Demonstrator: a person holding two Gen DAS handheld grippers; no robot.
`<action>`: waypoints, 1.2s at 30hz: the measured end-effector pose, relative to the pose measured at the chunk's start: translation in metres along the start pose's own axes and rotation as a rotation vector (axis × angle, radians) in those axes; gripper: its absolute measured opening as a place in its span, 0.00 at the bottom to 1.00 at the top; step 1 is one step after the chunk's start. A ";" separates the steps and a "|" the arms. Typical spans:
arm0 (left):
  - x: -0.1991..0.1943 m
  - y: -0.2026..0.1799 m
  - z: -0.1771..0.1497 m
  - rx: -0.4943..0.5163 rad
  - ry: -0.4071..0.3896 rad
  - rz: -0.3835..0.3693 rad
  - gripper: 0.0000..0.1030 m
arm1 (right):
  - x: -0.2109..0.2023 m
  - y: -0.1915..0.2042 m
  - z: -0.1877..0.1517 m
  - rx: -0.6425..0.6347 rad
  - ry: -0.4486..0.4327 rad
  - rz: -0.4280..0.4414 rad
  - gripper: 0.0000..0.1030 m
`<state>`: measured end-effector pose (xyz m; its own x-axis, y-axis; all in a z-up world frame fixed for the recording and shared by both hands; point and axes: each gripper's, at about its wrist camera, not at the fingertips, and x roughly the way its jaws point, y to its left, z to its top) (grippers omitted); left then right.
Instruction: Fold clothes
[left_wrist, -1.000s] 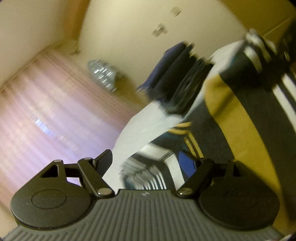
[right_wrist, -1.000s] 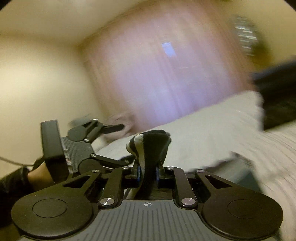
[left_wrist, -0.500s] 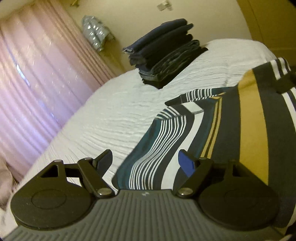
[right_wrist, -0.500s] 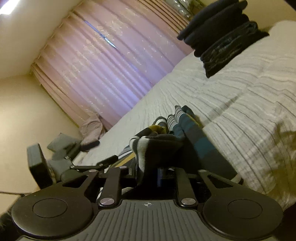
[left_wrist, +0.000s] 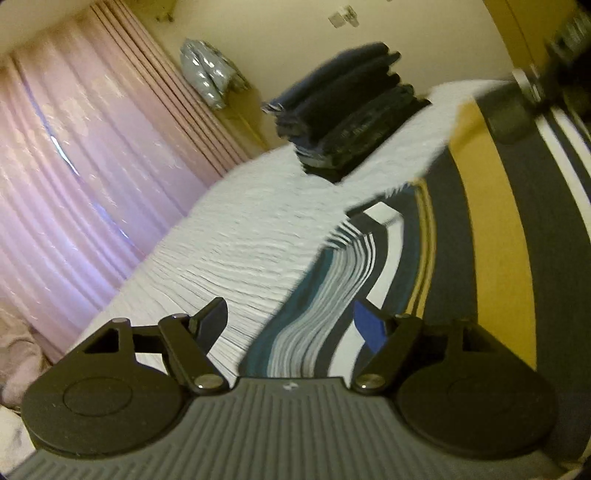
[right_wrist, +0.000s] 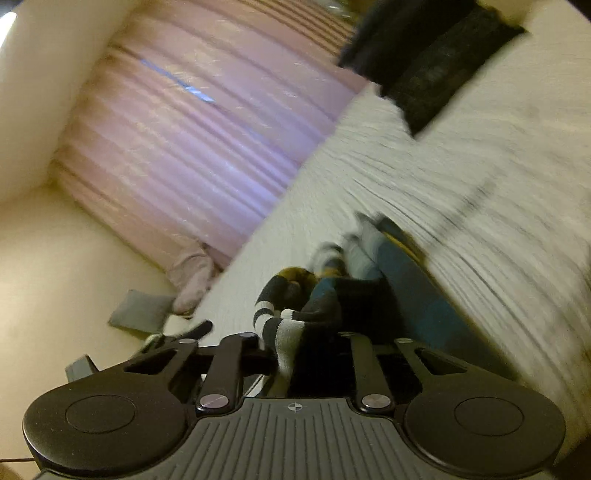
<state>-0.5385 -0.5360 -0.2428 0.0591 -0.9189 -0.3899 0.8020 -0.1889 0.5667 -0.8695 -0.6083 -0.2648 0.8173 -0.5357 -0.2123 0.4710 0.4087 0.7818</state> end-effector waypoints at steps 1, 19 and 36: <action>-0.002 0.000 0.002 -0.002 -0.010 0.007 0.71 | -0.006 0.007 0.007 -0.039 -0.026 0.018 0.13; 0.039 -0.013 -0.001 -0.043 0.131 -0.114 0.71 | -0.028 -0.054 -0.018 -0.031 0.049 -0.179 0.14; -0.042 0.006 -0.010 -0.016 0.002 -0.131 0.71 | -0.071 0.005 -0.061 -0.094 0.142 -0.128 0.88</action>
<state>-0.5303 -0.4953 -0.2307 -0.0458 -0.8862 -0.4611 0.8125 -0.3015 0.4989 -0.9052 -0.5234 -0.2816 0.7843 -0.4807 -0.3922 0.5975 0.4149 0.6862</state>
